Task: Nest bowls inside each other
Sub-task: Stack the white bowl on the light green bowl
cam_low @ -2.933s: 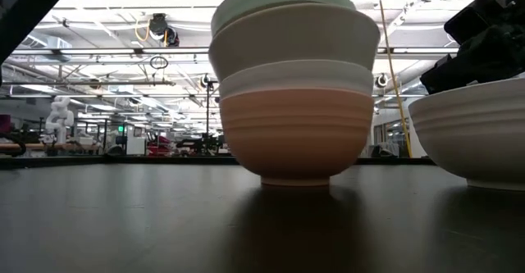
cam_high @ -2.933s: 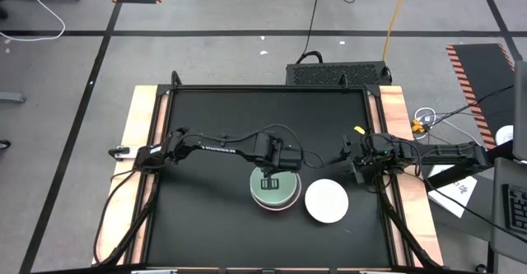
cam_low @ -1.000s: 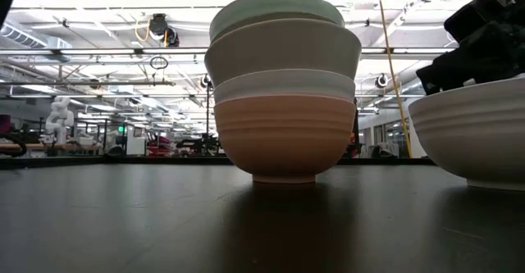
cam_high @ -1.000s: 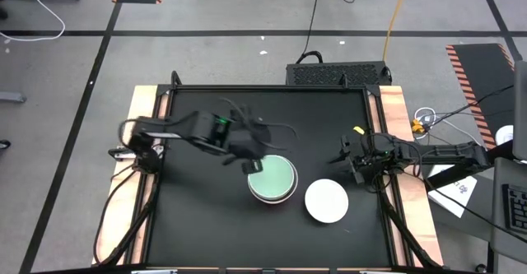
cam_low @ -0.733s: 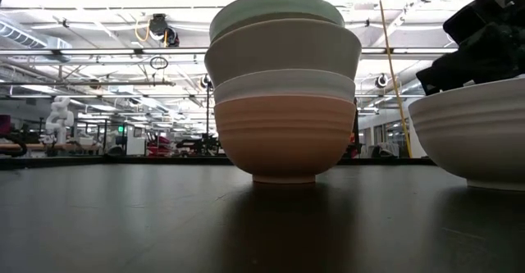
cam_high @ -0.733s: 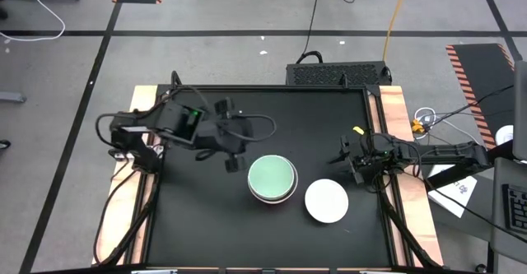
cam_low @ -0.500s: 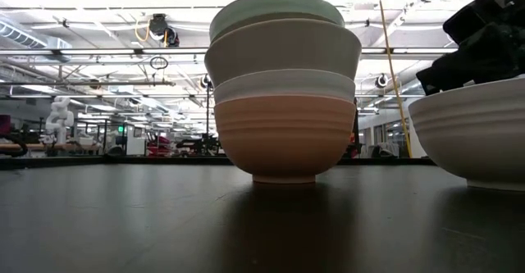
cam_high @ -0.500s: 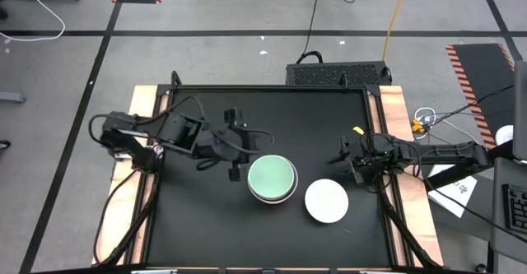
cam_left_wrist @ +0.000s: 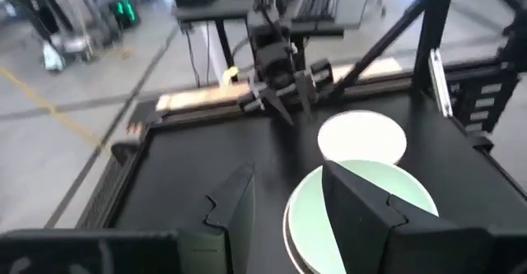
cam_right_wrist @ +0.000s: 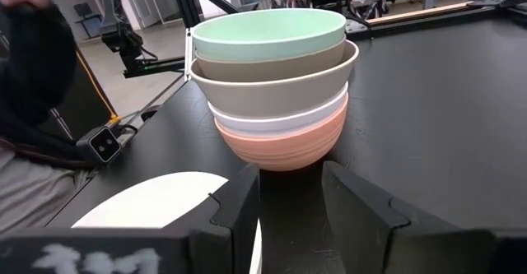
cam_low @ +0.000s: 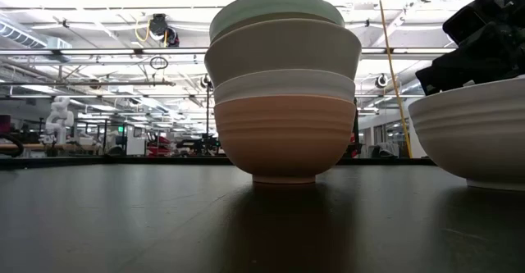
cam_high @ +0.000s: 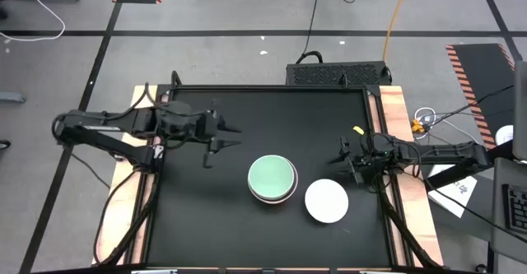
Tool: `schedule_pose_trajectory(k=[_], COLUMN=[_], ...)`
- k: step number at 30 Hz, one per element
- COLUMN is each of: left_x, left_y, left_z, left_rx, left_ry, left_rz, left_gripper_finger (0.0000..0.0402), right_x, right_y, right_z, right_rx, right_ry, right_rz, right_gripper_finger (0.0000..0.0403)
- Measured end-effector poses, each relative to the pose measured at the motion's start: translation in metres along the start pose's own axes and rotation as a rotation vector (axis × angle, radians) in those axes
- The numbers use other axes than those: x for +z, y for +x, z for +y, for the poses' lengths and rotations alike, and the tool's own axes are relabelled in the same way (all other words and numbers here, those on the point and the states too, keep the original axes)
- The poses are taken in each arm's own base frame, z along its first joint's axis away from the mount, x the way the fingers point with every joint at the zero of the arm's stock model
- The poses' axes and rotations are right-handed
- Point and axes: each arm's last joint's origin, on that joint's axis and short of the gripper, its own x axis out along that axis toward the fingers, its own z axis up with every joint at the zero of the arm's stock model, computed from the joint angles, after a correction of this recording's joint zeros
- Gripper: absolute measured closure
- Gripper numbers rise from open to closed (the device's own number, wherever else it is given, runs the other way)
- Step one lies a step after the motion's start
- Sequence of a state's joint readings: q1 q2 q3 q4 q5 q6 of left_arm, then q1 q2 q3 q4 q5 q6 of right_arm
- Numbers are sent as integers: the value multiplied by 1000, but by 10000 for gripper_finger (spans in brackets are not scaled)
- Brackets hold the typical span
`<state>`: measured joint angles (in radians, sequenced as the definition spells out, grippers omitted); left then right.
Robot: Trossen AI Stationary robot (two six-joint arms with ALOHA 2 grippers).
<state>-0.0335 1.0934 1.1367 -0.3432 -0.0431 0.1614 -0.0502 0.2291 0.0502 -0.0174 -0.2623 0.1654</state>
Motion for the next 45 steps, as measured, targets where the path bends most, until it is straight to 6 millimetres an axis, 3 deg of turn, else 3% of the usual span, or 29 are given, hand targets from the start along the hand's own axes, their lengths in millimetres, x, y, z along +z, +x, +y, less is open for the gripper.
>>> schedule_pose_trajectory(k=[5, 11, 18, 25, 36, 45], left_x=[-46, -84, -104, -124, -158, -173], left_y=[-18, -52, -84, -81, -64, -65], left_z=[3, 1, -1, -2, -9, -11], left_rx=[1, 56, 148, 228, 198, 216], left_ry=[-2, -25, -109, -128, -79, -38], left_rz=[-91, -202, -329, -266, -124, -181], left_gripper_finger=[256, 256, 256, 256, 256, 256], right_x=[0, 0, 0, 2, 4, 5], right_y=[0, 0, 0, 0, 0, 0], right_z=[0, 0, 0, 0, 0, 1], right_rx=[0, 0, 0, -2, 1, 0], right_ry=[4, 3, 4, -2, -14, -28], right_rz=[0, 0, 0, -17, -41, -54], right_gripper_finger=[277, 277, 277, 277, 277, 277])
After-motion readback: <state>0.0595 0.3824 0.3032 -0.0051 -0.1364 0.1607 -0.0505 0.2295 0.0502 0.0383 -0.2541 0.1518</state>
